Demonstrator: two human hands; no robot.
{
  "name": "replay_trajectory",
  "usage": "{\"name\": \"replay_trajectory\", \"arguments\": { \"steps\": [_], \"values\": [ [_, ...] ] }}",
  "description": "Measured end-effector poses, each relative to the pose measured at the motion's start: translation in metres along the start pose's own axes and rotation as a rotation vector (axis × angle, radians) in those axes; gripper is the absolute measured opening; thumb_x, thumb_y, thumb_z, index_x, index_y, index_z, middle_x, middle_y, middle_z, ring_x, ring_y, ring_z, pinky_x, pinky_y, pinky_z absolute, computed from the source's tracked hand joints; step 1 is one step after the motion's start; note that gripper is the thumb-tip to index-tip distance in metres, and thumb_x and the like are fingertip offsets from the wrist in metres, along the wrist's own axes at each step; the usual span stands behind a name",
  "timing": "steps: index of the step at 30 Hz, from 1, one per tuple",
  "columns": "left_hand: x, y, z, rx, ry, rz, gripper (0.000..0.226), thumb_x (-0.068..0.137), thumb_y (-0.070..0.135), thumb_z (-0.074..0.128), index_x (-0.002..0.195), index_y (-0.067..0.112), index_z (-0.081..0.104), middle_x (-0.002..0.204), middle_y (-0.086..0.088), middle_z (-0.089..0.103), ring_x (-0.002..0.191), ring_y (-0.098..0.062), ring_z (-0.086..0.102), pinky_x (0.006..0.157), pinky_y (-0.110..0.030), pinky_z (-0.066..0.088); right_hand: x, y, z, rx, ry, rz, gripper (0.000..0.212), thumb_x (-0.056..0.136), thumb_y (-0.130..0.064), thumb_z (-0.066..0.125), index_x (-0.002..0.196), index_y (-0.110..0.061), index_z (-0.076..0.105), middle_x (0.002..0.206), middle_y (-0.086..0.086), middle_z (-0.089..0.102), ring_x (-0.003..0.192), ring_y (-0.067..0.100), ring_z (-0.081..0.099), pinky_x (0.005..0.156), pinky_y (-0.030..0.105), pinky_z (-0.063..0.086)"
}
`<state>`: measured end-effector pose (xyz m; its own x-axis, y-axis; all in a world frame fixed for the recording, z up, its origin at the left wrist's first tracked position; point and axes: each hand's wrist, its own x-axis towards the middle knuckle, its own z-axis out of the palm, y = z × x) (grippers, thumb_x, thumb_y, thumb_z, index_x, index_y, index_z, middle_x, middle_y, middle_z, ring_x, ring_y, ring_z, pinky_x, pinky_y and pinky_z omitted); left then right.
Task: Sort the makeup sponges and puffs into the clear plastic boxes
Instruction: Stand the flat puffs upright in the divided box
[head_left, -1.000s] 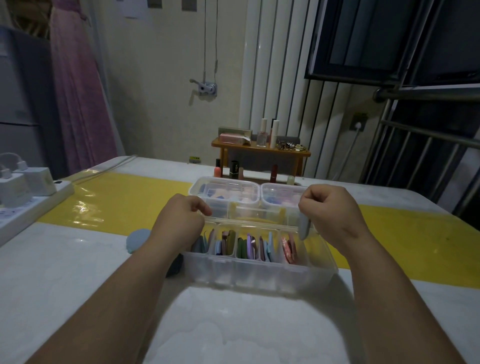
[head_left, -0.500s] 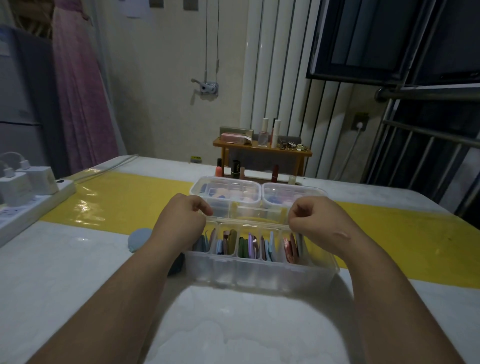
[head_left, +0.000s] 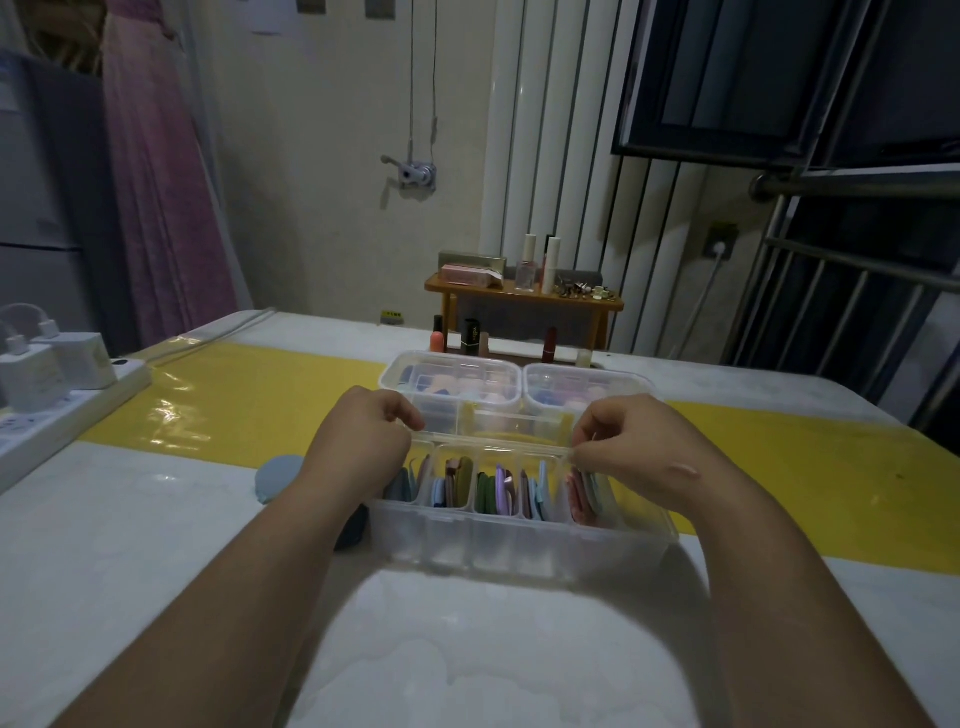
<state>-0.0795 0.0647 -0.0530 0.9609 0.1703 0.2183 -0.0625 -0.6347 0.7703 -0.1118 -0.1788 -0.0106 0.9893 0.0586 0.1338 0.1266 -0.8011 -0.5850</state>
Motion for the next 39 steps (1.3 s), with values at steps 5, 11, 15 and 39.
{"name": "replay_trajectory", "arguments": {
  "steps": [5,11,15,39],
  "values": [
    [0.001,-0.001,0.001,-0.019,-0.001,-0.011,0.038,0.078,-0.007,0.047,0.074,0.026,0.064,0.086,0.005,0.054,0.065,-0.031,0.062,0.055,-0.034,0.047,0.003,-0.003,0.001,-0.080,-0.042,0.083,0.011,0.075,-0.012,0.072,0.072,-0.023,0.072,0.078,-0.003,0.069,0.079,0.018,0.065,0.076,0.040,0.060],
    [0.001,-0.002,0.001,-0.024,-0.004,-0.016,0.037,0.079,-0.007,0.047,0.076,0.025,0.065,0.085,0.004,0.056,0.063,-0.031,0.061,0.054,-0.033,0.046,0.006,-0.004,0.005,-0.189,-0.094,0.135,0.018,0.079,-0.007,0.072,0.073,-0.022,0.078,0.077,-0.005,0.072,0.079,0.013,0.065,0.077,0.034,0.060],
    [0.002,-0.003,0.002,-0.028,-0.002,-0.012,0.037,0.079,-0.007,0.046,0.076,0.024,0.066,0.085,-0.007,0.061,0.064,-0.037,0.063,0.053,-0.035,0.046,0.006,-0.004,0.009,-0.274,-0.103,0.132,0.017,0.078,-0.008,0.072,0.075,-0.024,0.077,0.078,-0.005,0.071,0.078,0.014,0.065,0.077,0.034,0.060],
    [0.002,-0.003,0.003,-0.083,0.002,-0.047,0.035,0.080,-0.005,0.045,0.077,0.022,0.067,0.075,-0.012,0.063,0.053,-0.026,0.054,0.051,-0.031,0.042,0.010,0.009,0.015,-0.162,0.004,0.193,0.013,0.083,-0.011,0.061,0.074,-0.017,0.067,0.080,0.007,0.071,0.081,0.028,0.066,0.077,0.040,0.059]
  ]
}}
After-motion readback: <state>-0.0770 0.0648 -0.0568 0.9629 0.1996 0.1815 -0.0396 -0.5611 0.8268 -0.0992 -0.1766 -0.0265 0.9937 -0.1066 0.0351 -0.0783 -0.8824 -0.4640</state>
